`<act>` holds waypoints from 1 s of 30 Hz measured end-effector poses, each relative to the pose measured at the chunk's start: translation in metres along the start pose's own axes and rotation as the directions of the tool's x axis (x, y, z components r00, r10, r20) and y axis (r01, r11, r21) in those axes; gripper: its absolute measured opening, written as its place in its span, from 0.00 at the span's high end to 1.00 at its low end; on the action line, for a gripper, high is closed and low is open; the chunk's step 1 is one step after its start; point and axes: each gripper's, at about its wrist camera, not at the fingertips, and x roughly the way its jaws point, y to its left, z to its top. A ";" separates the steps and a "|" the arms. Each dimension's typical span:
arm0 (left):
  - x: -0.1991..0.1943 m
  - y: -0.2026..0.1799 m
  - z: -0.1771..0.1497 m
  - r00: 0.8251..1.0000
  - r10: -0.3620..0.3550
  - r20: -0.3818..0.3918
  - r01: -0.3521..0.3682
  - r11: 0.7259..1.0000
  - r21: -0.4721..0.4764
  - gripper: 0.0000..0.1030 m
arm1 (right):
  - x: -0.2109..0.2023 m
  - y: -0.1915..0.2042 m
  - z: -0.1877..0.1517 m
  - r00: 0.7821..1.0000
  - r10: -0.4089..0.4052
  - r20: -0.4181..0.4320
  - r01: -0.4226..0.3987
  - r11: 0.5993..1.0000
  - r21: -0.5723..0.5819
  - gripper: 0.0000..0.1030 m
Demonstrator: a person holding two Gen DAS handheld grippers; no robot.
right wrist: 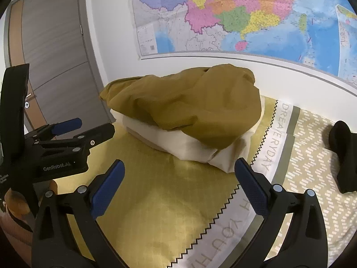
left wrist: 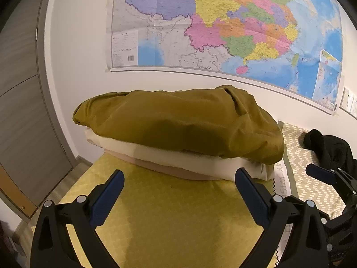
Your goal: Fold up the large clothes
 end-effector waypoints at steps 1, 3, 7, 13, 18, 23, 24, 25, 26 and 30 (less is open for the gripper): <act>0.000 -0.001 -0.001 1.000 -0.008 -0.006 0.008 1.000 -0.001 0.07 | 0.000 0.001 -0.001 1.000 -0.003 -0.004 0.003 1.000 0.000 0.06; 0.000 -0.002 -0.003 1.000 -0.007 -0.011 0.007 1.000 0.002 0.07 | -0.001 0.002 -0.004 1.000 -0.003 -0.003 0.003 1.000 0.003 0.06; -0.002 -0.004 -0.006 1.000 -0.003 -0.009 0.003 1.000 0.012 0.07 | -0.002 0.003 -0.010 1.000 0.002 -0.011 -0.002 1.000 0.012 0.06; -0.005 -0.004 -0.009 1.000 -0.007 -0.008 0.007 1.000 0.007 0.07 | -0.006 0.004 -0.015 1.000 0.003 -0.011 -0.003 1.000 0.011 0.06; -0.008 -0.004 -0.010 1.000 -0.009 -0.008 0.009 1.000 0.005 0.07 | -0.011 0.006 -0.016 1.000 0.006 -0.005 -0.006 1.000 0.008 0.06; -0.010 -0.005 -0.012 1.000 -0.006 -0.003 0.006 1.000 0.009 0.07 | -0.013 0.008 -0.019 1.000 0.006 -0.005 -0.006 1.000 0.002 0.06; -0.010 -0.005 -0.012 1.000 -0.006 -0.004 0.006 1.000 0.009 0.07 | -0.013 0.009 -0.020 1.000 0.002 -0.006 -0.002 1.000 0.003 0.06; -0.011 -0.005 -0.013 1.000 -0.007 -0.005 0.007 1.000 0.009 0.07 | -0.014 0.008 -0.021 1.000 0.002 -0.005 -0.002 1.000 0.006 0.06; -0.011 -0.006 -0.013 1.000 -0.005 -0.005 0.005 1.000 0.009 0.07 | -0.013 0.008 -0.021 1.000 0.005 -0.007 -0.005 1.000 0.007 0.06; -0.013 -0.007 -0.016 1.000 -0.003 -0.007 0.004 1.000 0.013 0.07 | -0.014 0.008 -0.023 1.000 0.007 -0.010 -0.007 1.000 0.013 0.06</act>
